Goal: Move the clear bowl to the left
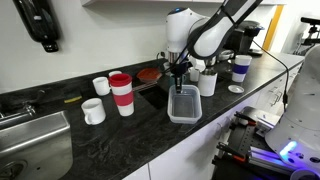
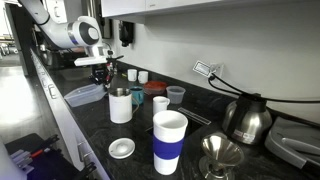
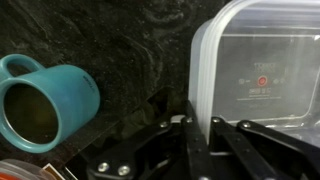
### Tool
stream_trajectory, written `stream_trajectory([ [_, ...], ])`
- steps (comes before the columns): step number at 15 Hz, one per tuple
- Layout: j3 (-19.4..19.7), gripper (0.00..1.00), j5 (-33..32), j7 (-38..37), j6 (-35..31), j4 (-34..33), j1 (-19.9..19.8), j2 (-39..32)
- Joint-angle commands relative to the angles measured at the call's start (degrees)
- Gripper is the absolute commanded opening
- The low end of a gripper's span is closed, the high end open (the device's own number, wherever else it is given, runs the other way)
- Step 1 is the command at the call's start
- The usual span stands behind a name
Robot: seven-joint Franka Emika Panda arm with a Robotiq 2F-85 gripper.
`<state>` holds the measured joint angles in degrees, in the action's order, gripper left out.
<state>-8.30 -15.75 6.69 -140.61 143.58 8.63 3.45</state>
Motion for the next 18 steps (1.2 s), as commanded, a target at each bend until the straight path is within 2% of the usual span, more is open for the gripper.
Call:
stream_trajectory([
  [1,-1.4,0.01,6.1,0.4,2.2,-1.9,1.6,-1.2],
  [6,-3.3,0.01,15.9,-0.9,2.9,-7.5,3.7,-6.3],
  [9,-4.1,0.01,19.1,-3.0,1.1,-12.3,4.1,-10.4],
  [14,-5.4,0.01,22.2,-8.1,0.1,-22.5,5.2,-18.7],
  [18,-6.2,0.01,22.0,-11.3,0.0,-27.8,7.0,-24.0],
])
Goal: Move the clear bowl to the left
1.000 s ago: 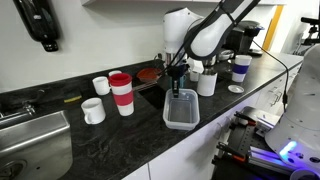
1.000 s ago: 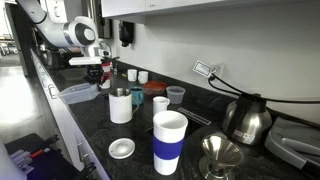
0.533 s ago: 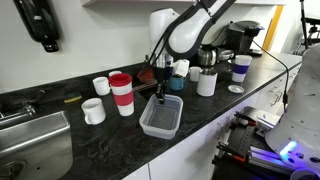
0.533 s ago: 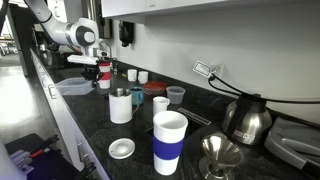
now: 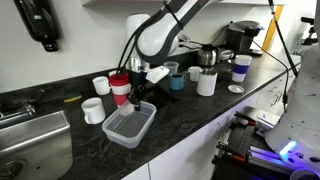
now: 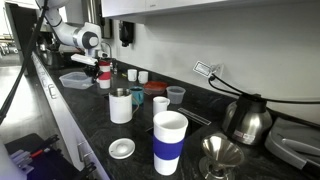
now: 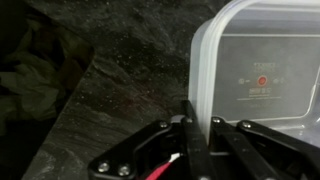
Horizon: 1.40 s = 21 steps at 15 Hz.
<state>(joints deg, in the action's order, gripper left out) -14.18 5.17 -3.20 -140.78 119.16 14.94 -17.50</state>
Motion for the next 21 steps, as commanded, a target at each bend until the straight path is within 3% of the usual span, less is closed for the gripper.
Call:
stream_trajectory([
  [1,-0.3,0.01,0.9,-1.9,0.2,-4.1,0.9,-3.9],
  [5,0.0,0.01,1.0,-2.0,0.2,-5.5,0.8,-5.9],
  [6,-0.1,0.31,1.3,-1.7,0.3,-5.8,0.7,-6.0],
  [8,-1.0,0.38,2.6,0.3,0.4,-5.8,-0.1,-5.8],
  [15,-2.1,0.88,4.0,4.6,-0.5,-3.9,-0.3,-1.8],
  [17,-2.1,1.00,4.1,5.4,-0.6,-2.7,-0.4,0.5],
  [21,-1.3,1.00,3.3,5.2,-0.7,1.8,-0.7,7.8],
])
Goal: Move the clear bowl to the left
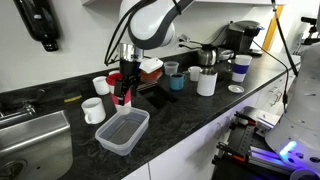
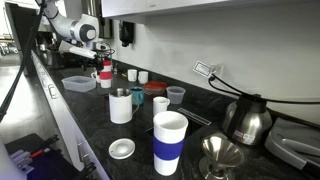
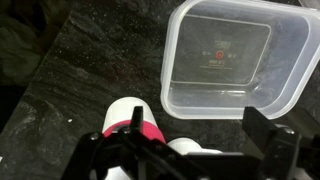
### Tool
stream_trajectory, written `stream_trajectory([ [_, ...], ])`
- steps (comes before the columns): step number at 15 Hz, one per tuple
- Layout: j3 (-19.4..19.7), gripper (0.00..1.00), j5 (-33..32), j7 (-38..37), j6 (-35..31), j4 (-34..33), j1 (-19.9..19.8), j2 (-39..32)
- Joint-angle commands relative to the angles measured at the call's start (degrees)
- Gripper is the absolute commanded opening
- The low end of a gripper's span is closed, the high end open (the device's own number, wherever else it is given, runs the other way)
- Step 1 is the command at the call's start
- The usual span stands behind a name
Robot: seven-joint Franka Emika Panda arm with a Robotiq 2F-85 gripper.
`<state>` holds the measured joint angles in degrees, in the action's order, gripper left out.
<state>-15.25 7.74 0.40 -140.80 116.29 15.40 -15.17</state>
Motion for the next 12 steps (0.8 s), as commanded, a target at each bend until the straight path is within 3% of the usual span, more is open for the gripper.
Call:
stream_trajectory([
  [1,-0.4,1.00,2.0,3.3,-0.7,6.2,-1.8,7.7],
  [2,0.1,1.00,0.0,0.4,0.2,2.2,-0.6,3.7],
  [5,0.1,1.00,0.4,1.4,0.2,5.3,-1.2,7.4],
  [12,0.1,1.00,0.4,1.4,0.1,5.6,-1.1,7.2],
])
